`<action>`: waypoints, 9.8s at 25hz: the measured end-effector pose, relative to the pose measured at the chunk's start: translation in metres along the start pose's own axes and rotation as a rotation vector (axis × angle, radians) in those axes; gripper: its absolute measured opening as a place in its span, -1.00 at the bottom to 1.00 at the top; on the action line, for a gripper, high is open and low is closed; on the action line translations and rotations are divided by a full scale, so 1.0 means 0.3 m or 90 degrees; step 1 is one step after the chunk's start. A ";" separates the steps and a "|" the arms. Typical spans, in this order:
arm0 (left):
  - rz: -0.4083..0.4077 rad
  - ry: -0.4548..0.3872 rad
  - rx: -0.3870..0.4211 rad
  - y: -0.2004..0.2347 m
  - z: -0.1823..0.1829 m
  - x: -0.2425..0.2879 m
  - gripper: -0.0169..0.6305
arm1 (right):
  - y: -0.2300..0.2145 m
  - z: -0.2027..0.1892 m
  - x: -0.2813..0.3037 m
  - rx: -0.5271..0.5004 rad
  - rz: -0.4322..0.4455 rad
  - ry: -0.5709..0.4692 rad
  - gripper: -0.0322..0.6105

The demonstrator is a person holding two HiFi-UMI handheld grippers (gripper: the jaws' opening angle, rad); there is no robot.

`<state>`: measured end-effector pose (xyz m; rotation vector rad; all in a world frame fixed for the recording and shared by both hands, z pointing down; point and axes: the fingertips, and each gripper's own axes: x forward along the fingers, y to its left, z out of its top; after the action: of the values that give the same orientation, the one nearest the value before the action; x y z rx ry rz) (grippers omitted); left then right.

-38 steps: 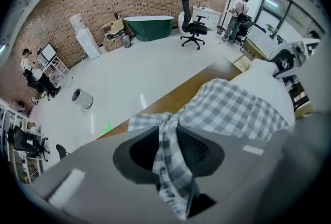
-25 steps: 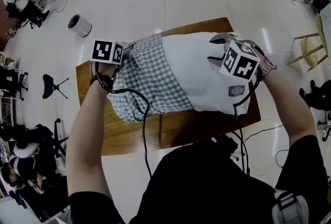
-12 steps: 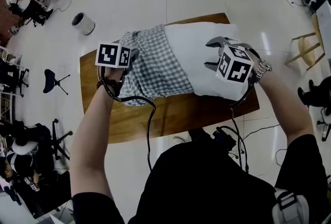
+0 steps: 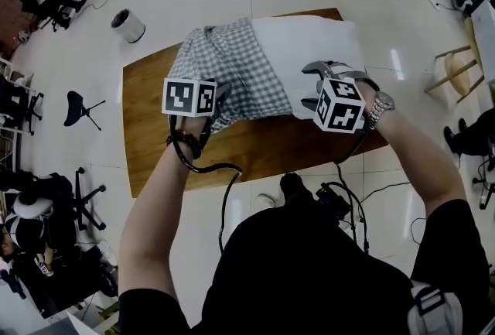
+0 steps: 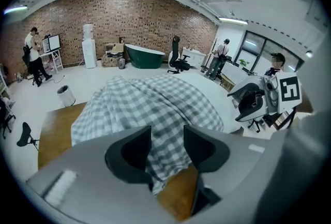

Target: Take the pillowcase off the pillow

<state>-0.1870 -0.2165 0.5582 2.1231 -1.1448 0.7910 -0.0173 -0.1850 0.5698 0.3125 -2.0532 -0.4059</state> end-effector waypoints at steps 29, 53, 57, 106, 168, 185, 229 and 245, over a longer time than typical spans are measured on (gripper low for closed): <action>-0.038 -0.029 -0.203 -0.110 -0.275 0.362 -0.13 | 0.012 -0.114 0.311 -0.133 -0.210 0.079 0.23; 0.078 -0.103 -0.266 0.138 -0.353 0.172 -0.93 | -0.099 -0.246 0.142 -0.155 -0.334 0.101 -0.79; 0.097 -0.130 -0.284 0.190 -0.378 0.103 -0.93 | -0.081 -0.249 0.116 -0.168 -0.338 0.101 -0.81; 0.104 -0.174 -0.171 0.222 -0.393 -0.298 -0.61 | 0.156 0.047 -0.199 0.066 -0.144 -0.015 0.02; -0.046 0.414 0.036 0.397 0.473 0.672 -0.91 | -0.631 -0.051 0.389 0.166 0.284 0.005 -0.86; 0.068 0.385 -0.066 0.674 0.392 0.481 -0.91 | -0.646 -0.092 0.150 0.130 0.207 -0.029 -0.87; 0.027 0.063 -0.042 0.306 0.106 0.049 -0.52 | -0.201 0.204 0.044 0.047 0.044 -0.094 -0.01; -0.010 0.042 -0.080 0.067 -0.248 0.048 -0.10 | 0.055 0.207 0.148 -0.001 -0.017 -0.051 0.14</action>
<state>-0.2142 -0.1786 0.6212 1.9858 -1.1120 0.7566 -0.0938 -0.1773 0.5828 0.3267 -2.1294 -0.4427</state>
